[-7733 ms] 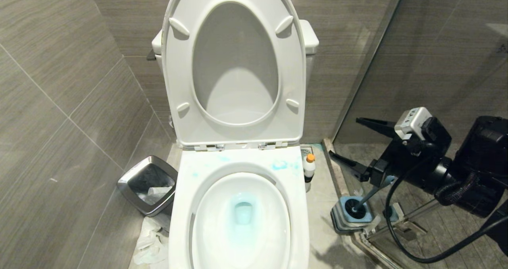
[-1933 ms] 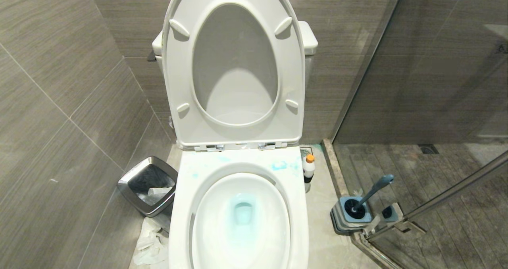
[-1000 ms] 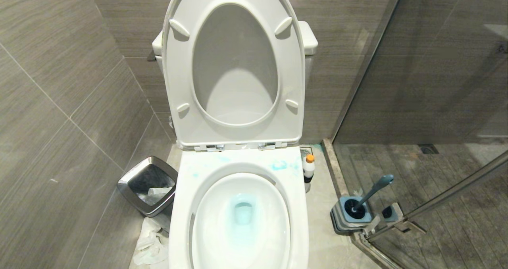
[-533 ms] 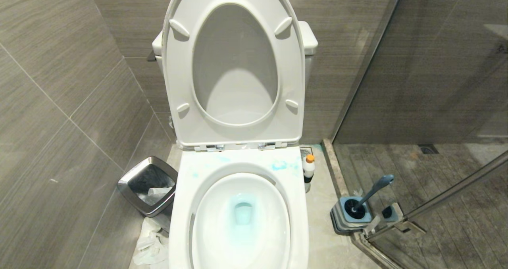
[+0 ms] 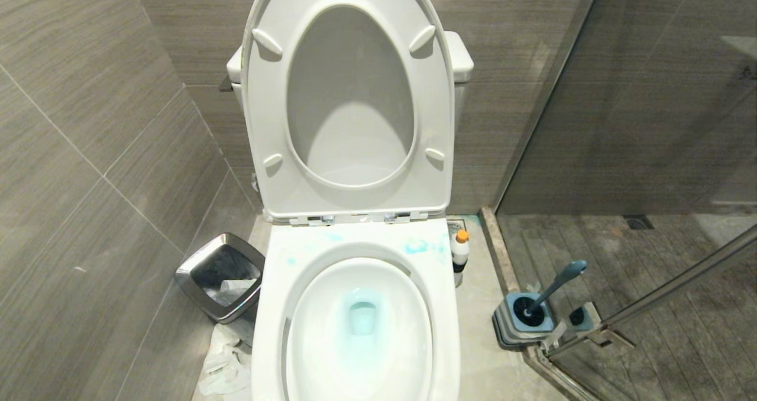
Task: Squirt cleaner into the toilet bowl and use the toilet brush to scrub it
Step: Flush the toilet
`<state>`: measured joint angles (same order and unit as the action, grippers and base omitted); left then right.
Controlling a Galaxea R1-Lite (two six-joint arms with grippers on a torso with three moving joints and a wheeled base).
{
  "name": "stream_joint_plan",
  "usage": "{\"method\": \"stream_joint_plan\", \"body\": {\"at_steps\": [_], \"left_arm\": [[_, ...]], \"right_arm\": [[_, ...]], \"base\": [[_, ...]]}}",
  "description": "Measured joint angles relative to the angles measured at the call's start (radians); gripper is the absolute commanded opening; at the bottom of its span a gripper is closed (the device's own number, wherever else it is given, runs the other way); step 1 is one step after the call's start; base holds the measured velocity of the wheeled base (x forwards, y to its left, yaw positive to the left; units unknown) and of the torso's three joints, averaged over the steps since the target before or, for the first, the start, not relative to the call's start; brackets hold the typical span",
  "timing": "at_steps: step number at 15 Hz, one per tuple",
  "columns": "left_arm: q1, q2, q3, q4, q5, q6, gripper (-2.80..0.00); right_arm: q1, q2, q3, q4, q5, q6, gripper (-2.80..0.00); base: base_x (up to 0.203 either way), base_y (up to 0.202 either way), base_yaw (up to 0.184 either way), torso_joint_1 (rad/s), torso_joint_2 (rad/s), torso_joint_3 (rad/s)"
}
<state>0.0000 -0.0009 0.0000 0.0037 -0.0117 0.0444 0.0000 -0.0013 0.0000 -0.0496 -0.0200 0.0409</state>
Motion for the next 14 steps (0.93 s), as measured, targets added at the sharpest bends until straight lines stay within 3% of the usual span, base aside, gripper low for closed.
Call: {"method": "stream_joint_plan", "body": {"at_steps": [3, 14], "left_arm": [[0.0, 0.0, 0.0, 0.003, -0.001, 0.026, -2.8], [0.0, 0.0, 0.0, 0.001, -0.002, 0.022, -2.8]], "right_arm": [[0.0, 0.0, 0.0, 0.0, 0.0, 0.0, -2.8], [0.0, 0.0, 0.0, 0.0, 0.0, 0.0, -2.8]], "base": [[0.0, 0.0, 0.0, 0.0, 0.0, 0.0], [0.0, 0.0, 0.0, 0.0, 0.0, 0.0]]}}
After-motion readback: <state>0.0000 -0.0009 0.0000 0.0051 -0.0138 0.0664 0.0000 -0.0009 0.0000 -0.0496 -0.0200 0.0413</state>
